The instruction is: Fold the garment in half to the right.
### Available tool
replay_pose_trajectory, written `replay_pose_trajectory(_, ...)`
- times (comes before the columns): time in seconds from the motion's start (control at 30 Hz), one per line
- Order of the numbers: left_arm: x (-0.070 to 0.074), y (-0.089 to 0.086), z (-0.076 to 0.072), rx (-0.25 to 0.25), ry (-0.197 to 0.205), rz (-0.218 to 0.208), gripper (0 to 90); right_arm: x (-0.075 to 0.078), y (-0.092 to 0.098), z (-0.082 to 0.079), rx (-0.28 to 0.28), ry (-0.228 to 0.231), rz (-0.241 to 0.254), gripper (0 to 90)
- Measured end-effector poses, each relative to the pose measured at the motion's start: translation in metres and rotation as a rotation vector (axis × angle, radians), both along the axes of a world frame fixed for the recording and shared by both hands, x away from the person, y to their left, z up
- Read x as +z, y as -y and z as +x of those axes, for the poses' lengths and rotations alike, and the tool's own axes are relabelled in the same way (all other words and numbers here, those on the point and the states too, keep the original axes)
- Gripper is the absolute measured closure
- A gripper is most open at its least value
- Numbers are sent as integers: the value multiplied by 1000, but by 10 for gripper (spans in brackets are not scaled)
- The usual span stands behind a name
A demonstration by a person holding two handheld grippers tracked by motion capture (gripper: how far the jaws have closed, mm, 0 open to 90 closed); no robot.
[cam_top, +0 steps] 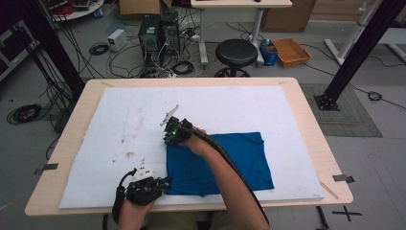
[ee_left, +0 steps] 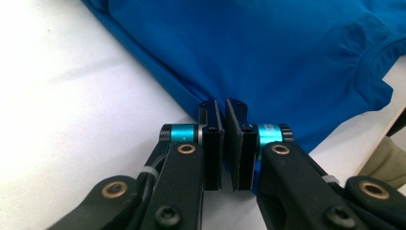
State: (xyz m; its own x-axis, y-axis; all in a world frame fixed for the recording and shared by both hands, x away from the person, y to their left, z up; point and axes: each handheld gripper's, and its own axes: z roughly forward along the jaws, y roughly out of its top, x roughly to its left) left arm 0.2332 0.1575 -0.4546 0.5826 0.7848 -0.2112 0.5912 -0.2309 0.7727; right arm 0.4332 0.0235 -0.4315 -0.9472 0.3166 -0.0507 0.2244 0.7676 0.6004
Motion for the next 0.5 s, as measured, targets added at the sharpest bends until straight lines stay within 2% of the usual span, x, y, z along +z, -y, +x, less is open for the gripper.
replay_pose_trajectory(0.13,5,-1,0,-5,27,-21,862,3,0,-2,-6,17,-12,865)
replay_pose_trajectory(0.27,14,-4,0,-14,85,-63,864,14,11,-2,-19,17,71,866)
replay_pose_trajectory(0.37,21,-5,1,-34,115,-132,865,25,24,-2,-36,21,132,865)
replay_pose_trajectory(0.5,31,-1,6,-72,149,-203,865,36,48,-1,-73,25,195,865)
